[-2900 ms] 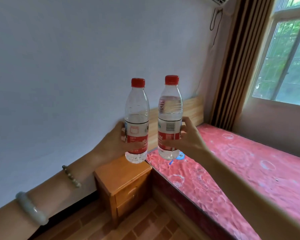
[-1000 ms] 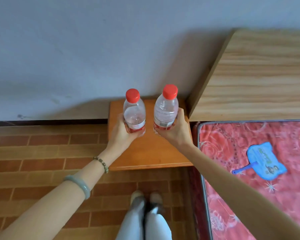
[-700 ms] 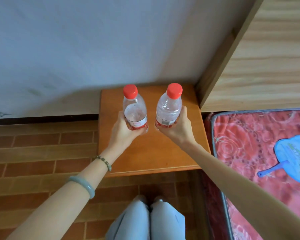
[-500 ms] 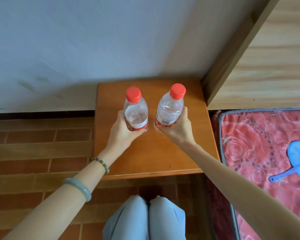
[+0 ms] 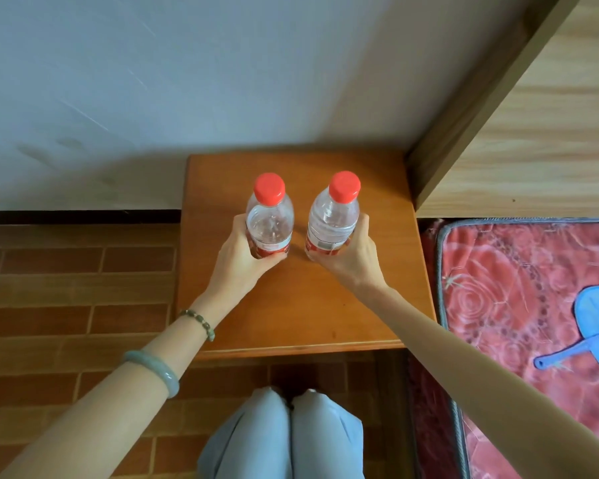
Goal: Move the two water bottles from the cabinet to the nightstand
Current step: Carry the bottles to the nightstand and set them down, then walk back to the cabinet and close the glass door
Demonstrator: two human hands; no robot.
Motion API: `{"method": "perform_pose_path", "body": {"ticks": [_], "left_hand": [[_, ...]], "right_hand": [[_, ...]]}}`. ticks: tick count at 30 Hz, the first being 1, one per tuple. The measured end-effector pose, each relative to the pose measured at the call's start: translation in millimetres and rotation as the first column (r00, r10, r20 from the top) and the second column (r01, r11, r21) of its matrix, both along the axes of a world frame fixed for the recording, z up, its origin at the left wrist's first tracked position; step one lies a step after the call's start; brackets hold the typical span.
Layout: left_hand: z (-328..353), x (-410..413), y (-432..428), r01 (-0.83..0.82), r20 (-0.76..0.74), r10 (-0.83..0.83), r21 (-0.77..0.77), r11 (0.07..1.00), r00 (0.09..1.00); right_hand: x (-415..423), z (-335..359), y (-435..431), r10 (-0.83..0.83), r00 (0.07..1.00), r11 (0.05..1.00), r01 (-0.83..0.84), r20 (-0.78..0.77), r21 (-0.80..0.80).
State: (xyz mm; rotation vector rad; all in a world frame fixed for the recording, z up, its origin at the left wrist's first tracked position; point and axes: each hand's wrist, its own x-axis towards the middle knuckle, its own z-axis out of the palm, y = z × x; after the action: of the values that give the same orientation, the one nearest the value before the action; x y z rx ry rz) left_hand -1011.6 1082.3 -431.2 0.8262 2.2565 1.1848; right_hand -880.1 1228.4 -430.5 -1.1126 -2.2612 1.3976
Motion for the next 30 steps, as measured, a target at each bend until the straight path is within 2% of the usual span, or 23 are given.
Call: {"method": "perform_pose_path", "body": {"ticks": [4,8,14,18,23,26,30], "left_hand": [[16,-1,-3,0.047,-0.002,-0.048,-0.096,0.994,0.999],[59,-1,-10,0.098,-0.05,-0.11,-0.206,0.974,0.993],[183,10,-20,0.097,-0.238,-0.17,-0.29,0.952,0.956],[270,13,-25,0.108,-0.432,-0.239,-0.306,0.946,0.87],[367,13,-37,0.103,-0.663,-0.321,-0.346,0.933,0.677],[407,15,-57,0.008,-0.761,-0.278,-0.337,0.941,0.586],[441,26,-102,-0.186,-0.828,-0.191,-0.332,0.925,0.528]], "right_hand": [[5,20,-2,0.063,0.996,0.997,-0.066,0.058,0.037],[15,75,-3,0.114,0.985,0.983,-0.13,0.126,0.128],[21,205,-7,0.194,0.953,0.931,-0.253,0.232,0.264],[15,292,-21,0.247,0.929,0.835,-0.349,0.276,0.426],[6,391,-46,0.324,0.896,0.669,-0.445,0.305,0.596],[1,429,-63,0.347,0.877,0.57,-0.478,0.331,0.668],[-7,457,-89,0.403,0.849,0.499,-0.517,0.342,0.695]]}}
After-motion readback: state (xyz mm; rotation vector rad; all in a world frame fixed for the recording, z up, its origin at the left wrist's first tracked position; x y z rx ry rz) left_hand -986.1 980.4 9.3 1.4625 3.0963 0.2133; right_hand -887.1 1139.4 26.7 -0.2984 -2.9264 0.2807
